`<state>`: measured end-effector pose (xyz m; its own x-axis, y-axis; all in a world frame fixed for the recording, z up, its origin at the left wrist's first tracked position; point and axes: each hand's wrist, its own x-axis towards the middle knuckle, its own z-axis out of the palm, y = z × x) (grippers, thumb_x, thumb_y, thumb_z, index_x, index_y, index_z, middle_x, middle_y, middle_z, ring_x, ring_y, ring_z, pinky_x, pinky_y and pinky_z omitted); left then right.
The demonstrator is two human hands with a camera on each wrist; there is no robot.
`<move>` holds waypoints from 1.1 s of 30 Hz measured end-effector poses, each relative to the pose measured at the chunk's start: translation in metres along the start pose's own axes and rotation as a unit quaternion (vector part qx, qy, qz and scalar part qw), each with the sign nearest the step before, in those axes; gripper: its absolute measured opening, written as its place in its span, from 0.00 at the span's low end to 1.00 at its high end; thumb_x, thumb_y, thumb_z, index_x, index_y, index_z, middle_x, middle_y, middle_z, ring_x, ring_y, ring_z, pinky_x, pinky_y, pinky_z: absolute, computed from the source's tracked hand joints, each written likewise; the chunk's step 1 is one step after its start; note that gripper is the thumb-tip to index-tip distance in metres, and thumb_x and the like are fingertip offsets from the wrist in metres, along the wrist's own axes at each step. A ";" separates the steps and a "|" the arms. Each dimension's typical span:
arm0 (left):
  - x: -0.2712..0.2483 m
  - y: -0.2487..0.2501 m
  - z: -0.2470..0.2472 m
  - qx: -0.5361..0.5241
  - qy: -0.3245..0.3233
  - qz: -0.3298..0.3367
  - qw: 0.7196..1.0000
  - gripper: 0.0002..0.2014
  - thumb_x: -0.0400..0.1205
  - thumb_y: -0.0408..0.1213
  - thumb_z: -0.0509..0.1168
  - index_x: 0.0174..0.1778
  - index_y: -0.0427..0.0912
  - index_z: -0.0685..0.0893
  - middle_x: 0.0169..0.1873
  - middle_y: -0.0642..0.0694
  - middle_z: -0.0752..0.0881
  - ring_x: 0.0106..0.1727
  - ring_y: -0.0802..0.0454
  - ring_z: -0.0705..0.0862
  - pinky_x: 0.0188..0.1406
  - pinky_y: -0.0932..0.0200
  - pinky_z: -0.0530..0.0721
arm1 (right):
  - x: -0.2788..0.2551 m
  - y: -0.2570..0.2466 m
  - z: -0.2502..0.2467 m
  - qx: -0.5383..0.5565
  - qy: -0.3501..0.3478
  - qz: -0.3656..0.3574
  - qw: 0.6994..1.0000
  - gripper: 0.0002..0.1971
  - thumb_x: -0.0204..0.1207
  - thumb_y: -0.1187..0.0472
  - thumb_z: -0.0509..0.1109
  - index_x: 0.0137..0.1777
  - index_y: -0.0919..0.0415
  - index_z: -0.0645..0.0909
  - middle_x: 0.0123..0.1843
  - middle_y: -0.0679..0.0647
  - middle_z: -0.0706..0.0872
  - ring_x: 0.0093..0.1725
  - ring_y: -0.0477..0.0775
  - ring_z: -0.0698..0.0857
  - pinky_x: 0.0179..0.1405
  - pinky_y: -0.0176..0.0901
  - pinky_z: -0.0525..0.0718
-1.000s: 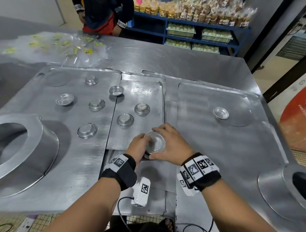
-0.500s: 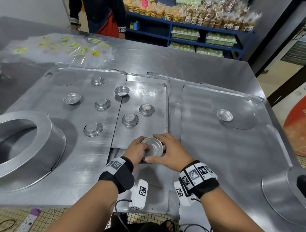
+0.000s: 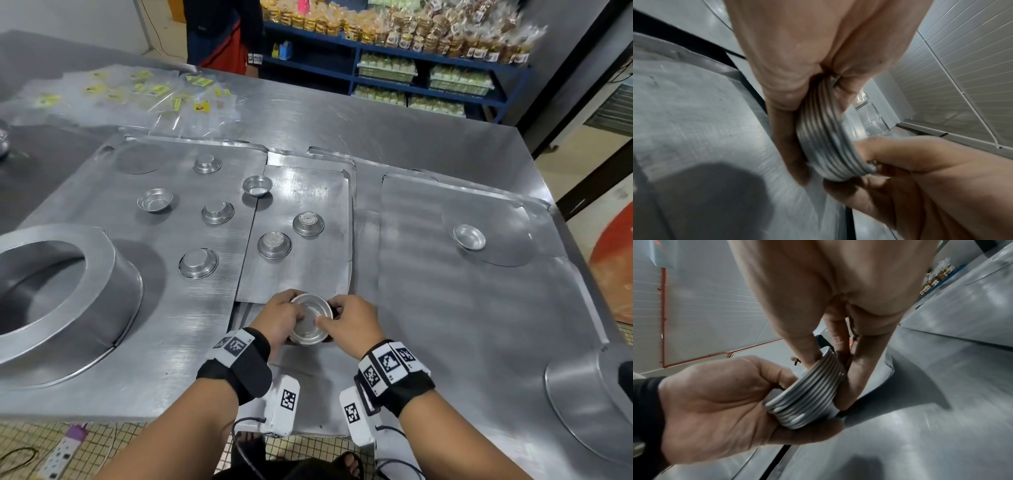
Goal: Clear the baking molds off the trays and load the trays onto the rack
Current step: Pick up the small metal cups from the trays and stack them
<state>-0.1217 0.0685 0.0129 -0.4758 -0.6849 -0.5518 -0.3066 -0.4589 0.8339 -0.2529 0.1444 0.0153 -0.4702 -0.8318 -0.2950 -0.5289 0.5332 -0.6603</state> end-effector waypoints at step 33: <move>0.027 0.017 -0.011 0.471 -0.064 0.070 0.877 0.22 0.77 0.37 0.68 0.69 0.45 0.84 0.62 0.46 0.87 0.62 0.49 0.84 0.58 0.63 0.79 | 0.017 0.028 0.000 0.034 -0.091 0.062 0.993 0.22 0.58 0.48 0.82 0.49 0.59 0.88 0.42 0.55 0.91 0.41 0.53 0.92 0.48 0.51 0.92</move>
<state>-0.1307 0.0360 0.0121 -0.6327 -0.6012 -0.4881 -0.7544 0.3366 0.5635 -0.2758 0.1447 -0.0082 -0.3904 -0.7775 -0.4930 -0.4225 0.6271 -0.6545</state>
